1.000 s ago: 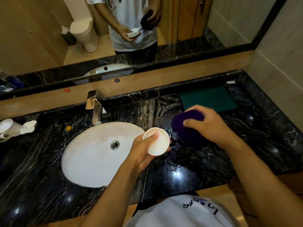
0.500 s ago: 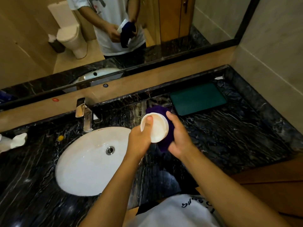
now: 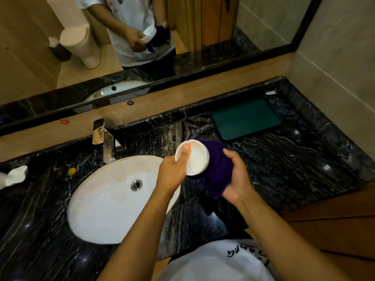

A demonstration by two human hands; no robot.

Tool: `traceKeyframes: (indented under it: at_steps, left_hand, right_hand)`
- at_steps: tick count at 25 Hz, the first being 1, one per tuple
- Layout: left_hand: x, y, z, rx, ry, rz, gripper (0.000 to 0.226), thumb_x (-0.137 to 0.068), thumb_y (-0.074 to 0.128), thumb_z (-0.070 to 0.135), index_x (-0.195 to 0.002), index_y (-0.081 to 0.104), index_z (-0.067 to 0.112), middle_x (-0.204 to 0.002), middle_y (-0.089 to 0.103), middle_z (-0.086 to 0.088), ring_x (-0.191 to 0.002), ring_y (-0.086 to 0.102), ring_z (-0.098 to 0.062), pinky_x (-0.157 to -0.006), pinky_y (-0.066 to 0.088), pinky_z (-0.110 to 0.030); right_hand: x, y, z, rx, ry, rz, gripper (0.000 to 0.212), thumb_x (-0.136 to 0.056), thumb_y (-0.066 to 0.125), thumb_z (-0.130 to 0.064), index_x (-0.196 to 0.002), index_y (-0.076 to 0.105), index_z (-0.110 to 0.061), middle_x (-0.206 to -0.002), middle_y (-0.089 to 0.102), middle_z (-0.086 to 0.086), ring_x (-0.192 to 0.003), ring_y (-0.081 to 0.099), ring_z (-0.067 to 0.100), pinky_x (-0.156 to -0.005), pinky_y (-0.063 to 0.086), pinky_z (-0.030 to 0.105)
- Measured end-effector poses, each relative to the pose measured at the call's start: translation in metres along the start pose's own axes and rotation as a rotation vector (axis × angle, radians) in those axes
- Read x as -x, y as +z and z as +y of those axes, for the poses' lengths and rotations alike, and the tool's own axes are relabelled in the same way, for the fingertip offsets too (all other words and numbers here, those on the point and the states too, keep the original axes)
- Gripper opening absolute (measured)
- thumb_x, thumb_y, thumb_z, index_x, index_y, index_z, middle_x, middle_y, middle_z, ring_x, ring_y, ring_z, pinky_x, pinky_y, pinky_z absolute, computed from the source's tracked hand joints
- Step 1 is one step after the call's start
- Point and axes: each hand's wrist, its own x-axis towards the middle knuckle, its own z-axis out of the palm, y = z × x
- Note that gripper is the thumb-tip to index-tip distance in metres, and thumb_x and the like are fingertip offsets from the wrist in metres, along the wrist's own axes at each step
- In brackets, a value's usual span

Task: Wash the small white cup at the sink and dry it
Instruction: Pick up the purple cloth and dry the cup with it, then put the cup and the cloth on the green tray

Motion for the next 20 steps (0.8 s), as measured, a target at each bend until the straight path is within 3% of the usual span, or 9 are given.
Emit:
traceKeyframes:
  at_steps: [2,4,7,9,12,15,17,20]
  left_hand:
    - [-0.006,-0.001,-0.003,0.181,-0.099,-0.076,0.064,-0.083,0.049,0.080,-0.088,0.066,0.018,-0.067,0.060,0.001,-0.050,0.052,-0.011,-0.040,0.036,-0.021]
    - [-0.015,0.005,-0.007,0.354,-0.139,-0.176,0.066,-0.086,0.053,0.074,-0.103,0.068,0.011,-0.071,0.067,-0.006,-0.050,0.059,-0.017,-0.042,0.040,-0.025]
    - [-0.031,0.032,-0.005,0.605,-0.165,-0.284,0.035,-0.097,0.060,0.048,-0.111,0.067,0.017,-0.108,0.073,-0.013,-0.093,0.073,-0.032,-0.059,0.060,-0.039]
    - [-0.043,0.056,0.000,0.691,-0.215,-0.321,0.022,-0.101,0.059,0.032,-0.113,0.065,0.015,-0.116,0.068,-0.014,-0.102,0.069,-0.035,-0.064,0.063,-0.044]
    - [-0.066,0.093,0.013,0.753,-0.264,-0.361,0.019,-0.102,0.053,0.015,-0.118,0.061,0.010,-0.118,0.065,-0.018,-0.099,0.069,-0.037,-0.059,0.062,-0.040]
    - [-0.098,0.130,0.033,0.754,-0.286,-0.328,0.027,-0.094,0.048,0.001,-0.112,0.062,0.014,-0.123,0.062,-0.020,-0.108,0.065,-0.041,-0.060,0.062,-0.040]
    - [-0.121,0.154,0.044,0.706,-0.268,-0.284,0.025,-0.092,0.049,-0.003,-0.108,0.062,0.011,-0.123,0.062,-0.021,-0.107,0.066,-0.041,-0.061,0.062,-0.038]
    - [-0.157,0.191,0.055,0.570,-0.238,-0.214,0.019,-0.092,0.057,-0.006,-0.107,0.064,0.003,-0.125,0.062,-0.025,-0.102,0.068,-0.038,-0.063,0.063,-0.037]
  right_hand:
    - [0.006,-0.009,-0.006,-0.053,-0.033,0.002,0.054,-0.077,0.070,-0.036,-0.122,0.073,-0.007,-0.128,0.070,0.020,-0.112,0.070,0.034,-0.095,0.057,0.048]
    - [0.012,-0.018,-0.014,-0.092,-0.088,0.044,0.047,-0.075,0.072,-0.038,-0.113,0.078,-0.011,-0.116,0.076,0.015,-0.101,0.074,0.031,-0.086,0.060,0.045]
    - [0.017,-0.031,-0.037,-0.113,-0.169,0.147,0.037,-0.079,0.067,-0.040,-0.102,0.082,-0.015,-0.102,0.079,0.010,-0.087,0.076,0.028,-0.077,0.062,0.041]
    - [0.011,-0.037,-0.059,-0.097,-0.178,0.209,0.038,-0.088,0.058,-0.035,-0.107,0.079,-0.010,-0.110,0.077,0.014,-0.097,0.074,0.030,-0.088,0.060,0.044]
    - [-0.016,-0.054,-0.096,-0.101,-0.167,0.281,0.047,-0.093,0.040,-0.026,-0.118,0.067,0.003,-0.113,0.070,0.025,-0.111,0.064,0.037,-0.111,0.043,0.050]
    - [-0.053,-0.075,-0.136,-0.080,-0.171,0.315,0.034,-0.092,0.040,-0.015,-0.112,0.063,0.002,-0.105,0.066,0.025,-0.106,0.062,0.036,-0.107,0.046,0.050]
    - [-0.079,-0.093,-0.162,0.165,-0.233,0.375,0.022,-0.093,0.050,-0.009,-0.108,0.066,-0.011,-0.105,0.070,0.016,-0.094,0.069,0.028,-0.088,0.057,0.044]
    - [-0.124,-0.119,-0.202,0.798,-0.380,0.478,0.031,-0.089,0.068,-0.015,-0.115,0.062,-0.030,-0.116,0.065,-0.003,-0.098,0.066,0.011,-0.083,0.057,0.022]
